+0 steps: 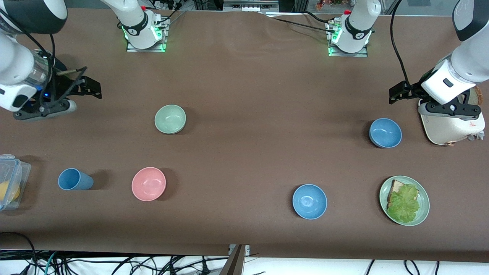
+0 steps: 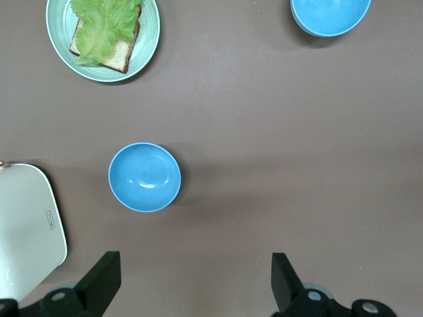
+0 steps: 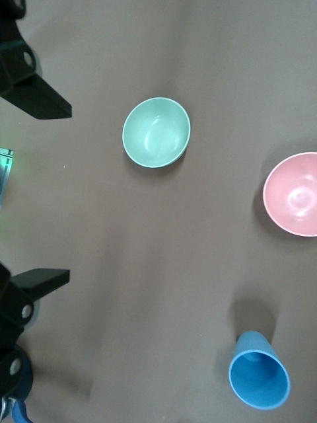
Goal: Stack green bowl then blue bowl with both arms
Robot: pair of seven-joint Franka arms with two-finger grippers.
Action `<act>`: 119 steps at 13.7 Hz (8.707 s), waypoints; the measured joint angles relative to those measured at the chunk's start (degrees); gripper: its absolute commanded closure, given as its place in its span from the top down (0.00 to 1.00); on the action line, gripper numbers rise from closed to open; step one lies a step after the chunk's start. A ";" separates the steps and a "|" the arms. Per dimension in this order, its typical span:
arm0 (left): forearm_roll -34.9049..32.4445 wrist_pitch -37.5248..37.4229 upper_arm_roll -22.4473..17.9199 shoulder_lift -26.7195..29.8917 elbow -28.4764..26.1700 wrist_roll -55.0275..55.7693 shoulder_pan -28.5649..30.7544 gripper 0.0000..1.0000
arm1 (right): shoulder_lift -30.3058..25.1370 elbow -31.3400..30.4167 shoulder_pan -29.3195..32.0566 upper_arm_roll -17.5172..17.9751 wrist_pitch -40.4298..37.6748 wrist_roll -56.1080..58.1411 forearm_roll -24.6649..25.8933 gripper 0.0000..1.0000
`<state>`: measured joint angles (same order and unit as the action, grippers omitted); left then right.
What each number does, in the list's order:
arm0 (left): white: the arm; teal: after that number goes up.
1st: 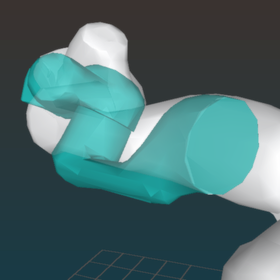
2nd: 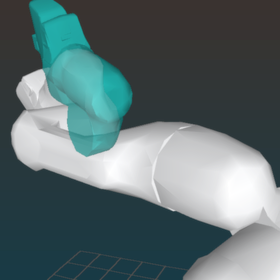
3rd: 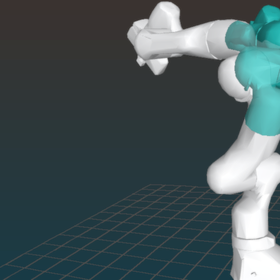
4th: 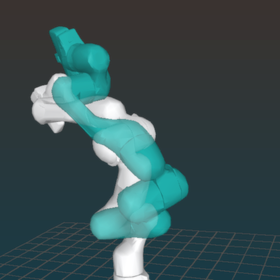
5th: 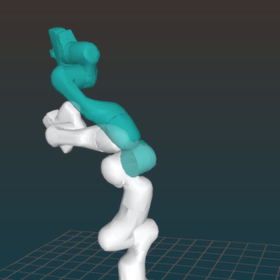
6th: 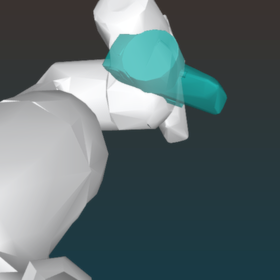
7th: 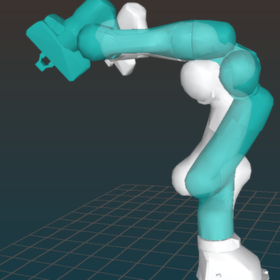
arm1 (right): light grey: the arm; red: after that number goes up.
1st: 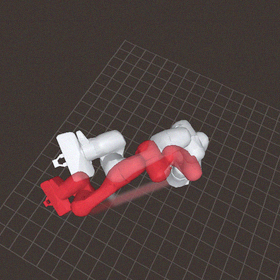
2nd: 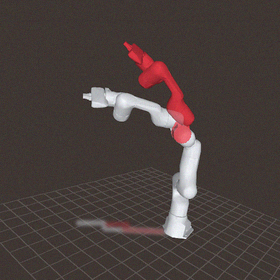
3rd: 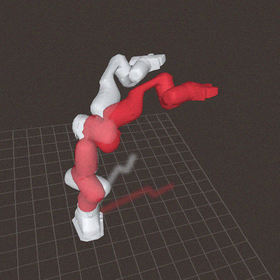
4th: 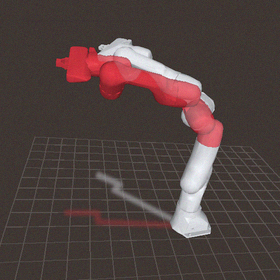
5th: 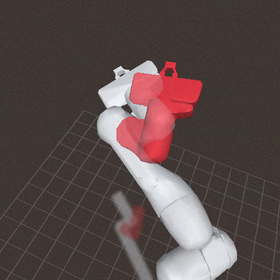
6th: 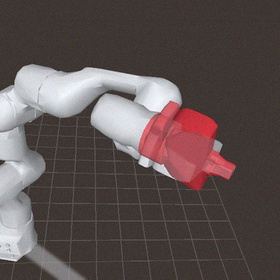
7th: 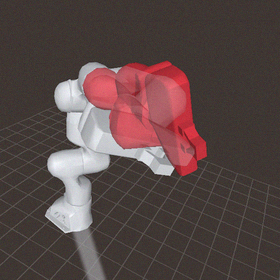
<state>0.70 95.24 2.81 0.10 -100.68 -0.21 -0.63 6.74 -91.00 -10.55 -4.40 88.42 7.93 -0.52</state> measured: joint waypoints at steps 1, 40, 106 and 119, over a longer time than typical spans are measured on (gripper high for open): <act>0.00 0.00 -0.01 -0.01 0.00 0.00 0.01 1.00 | 0.87 -0.01 0.07 -0.01 0.03 0.00 0.00 1.00; 0.00 -0.31 -0.02 -0.03 0.03 0.00 0.01 1.00 | 7.98 -47.00 -0.20 10.45 65.21 -19.86 -3.54 0.00; 0.00 -1.13 -0.09 -0.23 0.15 0.90 0.11 1.00 | -4.08 -4.81 4.21 5.31 6.63 -13.54 0.20 1.00; 0.00 -1.13 -0.09 -0.30 0.15 0.90 0.11 1.00 | -4.08 -1.52 4.20 5.31 6.60 -13.06 1.43 1.00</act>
<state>0.70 94.11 2.72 -0.20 -100.53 0.69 -0.51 2.66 -92.52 -6.35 0.91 95.02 -5.13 0.91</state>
